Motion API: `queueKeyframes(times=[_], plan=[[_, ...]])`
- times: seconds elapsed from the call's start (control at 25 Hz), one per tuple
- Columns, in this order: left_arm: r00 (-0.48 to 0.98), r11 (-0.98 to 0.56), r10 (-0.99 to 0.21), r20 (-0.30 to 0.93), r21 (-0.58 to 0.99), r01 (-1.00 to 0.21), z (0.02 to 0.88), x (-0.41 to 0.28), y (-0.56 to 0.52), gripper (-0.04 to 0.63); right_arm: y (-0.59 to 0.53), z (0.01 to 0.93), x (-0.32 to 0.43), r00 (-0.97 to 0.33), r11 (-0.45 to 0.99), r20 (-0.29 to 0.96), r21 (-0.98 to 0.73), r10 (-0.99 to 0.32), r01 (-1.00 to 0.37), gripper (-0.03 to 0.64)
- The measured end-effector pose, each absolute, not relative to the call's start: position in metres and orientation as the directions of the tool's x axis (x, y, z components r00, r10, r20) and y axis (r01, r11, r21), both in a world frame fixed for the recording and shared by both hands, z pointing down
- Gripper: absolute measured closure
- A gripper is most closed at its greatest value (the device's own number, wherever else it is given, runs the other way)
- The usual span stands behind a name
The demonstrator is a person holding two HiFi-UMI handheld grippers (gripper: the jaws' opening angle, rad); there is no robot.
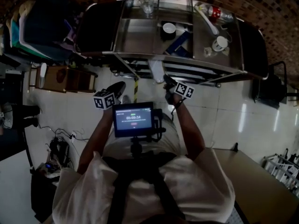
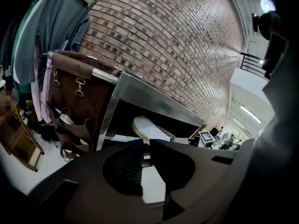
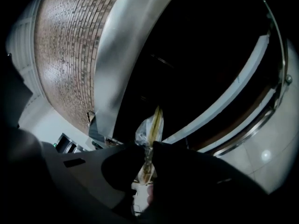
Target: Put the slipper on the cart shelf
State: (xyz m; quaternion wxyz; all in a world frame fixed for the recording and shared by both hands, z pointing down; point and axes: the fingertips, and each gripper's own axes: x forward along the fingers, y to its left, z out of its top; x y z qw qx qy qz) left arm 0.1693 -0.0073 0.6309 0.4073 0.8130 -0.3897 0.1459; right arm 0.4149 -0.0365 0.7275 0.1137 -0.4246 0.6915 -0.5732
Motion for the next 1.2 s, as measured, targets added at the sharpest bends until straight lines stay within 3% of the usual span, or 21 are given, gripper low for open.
queueKeyframes(times=[0.72, 1.2], plan=[[0.672, -0.417, -0.481, 0.563, 0.528, -0.740, 0.628, 0.161, -0.036, 0.569, -0.107, 0.788, 0.427, -0.436, -0.230, 0.441, -0.860, -0.784, -0.457, 0.561], [0.697, -0.446, -0.456, 0.553, 0.535, -0.717, 0.626, 0.161, -0.054, 0.569, -0.149, 0.814, 0.417, -0.368, -0.250, 0.477, -0.817, -0.798, -0.519, 0.548]])
